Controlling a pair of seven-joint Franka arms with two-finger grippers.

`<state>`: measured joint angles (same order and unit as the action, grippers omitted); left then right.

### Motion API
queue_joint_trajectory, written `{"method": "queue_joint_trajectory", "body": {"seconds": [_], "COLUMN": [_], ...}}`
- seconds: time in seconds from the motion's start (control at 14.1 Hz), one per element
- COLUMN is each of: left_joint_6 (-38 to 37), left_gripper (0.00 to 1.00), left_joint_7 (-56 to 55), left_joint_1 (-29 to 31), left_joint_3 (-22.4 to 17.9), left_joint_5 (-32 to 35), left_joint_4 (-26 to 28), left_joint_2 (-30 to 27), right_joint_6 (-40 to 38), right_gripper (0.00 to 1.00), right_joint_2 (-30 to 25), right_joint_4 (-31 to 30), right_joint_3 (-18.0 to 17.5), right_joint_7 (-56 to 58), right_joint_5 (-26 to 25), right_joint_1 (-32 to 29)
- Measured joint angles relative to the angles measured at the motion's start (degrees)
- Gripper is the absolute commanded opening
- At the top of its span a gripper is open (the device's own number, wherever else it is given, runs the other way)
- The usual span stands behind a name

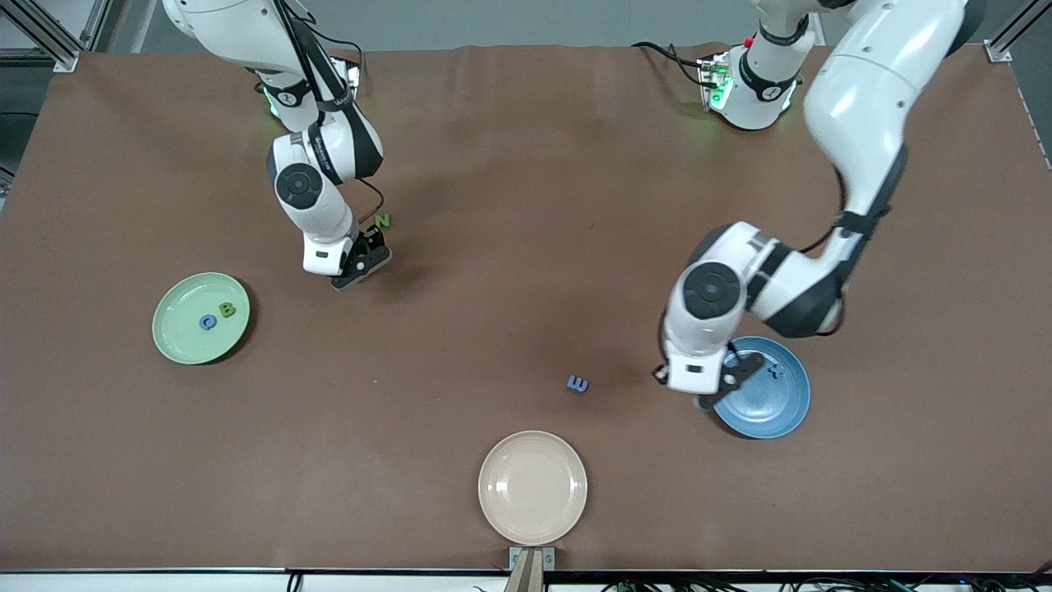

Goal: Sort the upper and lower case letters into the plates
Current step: 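Place the a on the blue plate while the right gripper grasps pink Q, then place the pink Q on the green plate with the right gripper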

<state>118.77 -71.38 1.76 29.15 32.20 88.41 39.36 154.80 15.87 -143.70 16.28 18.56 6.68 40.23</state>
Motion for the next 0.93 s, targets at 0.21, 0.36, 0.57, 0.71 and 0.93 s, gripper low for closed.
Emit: {"method": "queue_joint_trajectory", "body": {"seconds": [0.21, 0.36, 0.57, 0.71, 0.93], "left_joint_6": [0.32, 1.27, 3.47, 4.29, 4.59], "left_gripper": [0.23, 0.74, 1.00, 1.00, 1.00], "left_joint_7": [8.85, 11.83, 12.87, 11.67, 6.54], "left_joint_1": [7.17, 10.61, 12.68, 12.06, 7.03], "left_joint_3": [-0.13, -0.15, -0.14, 0.38, 1.02], "left_joint_5": [0.43, 1.13, 1.29, 0.84, -6.42], "left_joint_4": [3.89, 5.64, 6.39, 5.94, 2.42], "left_joint_2": [-0.75, -0.59, 0.23, 0.36, 0.42], "right_joint_6": [0.04, 0.05, -0.04, -1.16, -4.38], "right_gripper": [0.40, 0.24, 0.20, 0.16, 0.16], "right_joint_2": [0.12, -0.02, -0.12, -0.36, -2.62], "right_joint_4": [0.00, 0.02, 0.02, 0.20, 1.15], "right_joint_3": [-0.01, -0.10, 0.03, 0.67, 1.82], "right_joint_7": [-0.08, -0.16, -0.44, -0.39, 8.00], "right_joint_5": [0.05, 0.12, 0.20, 0.34, 0.34], "right_joint_1": [0.01, 0.06, -0.03, -1.73, -10.12]}}
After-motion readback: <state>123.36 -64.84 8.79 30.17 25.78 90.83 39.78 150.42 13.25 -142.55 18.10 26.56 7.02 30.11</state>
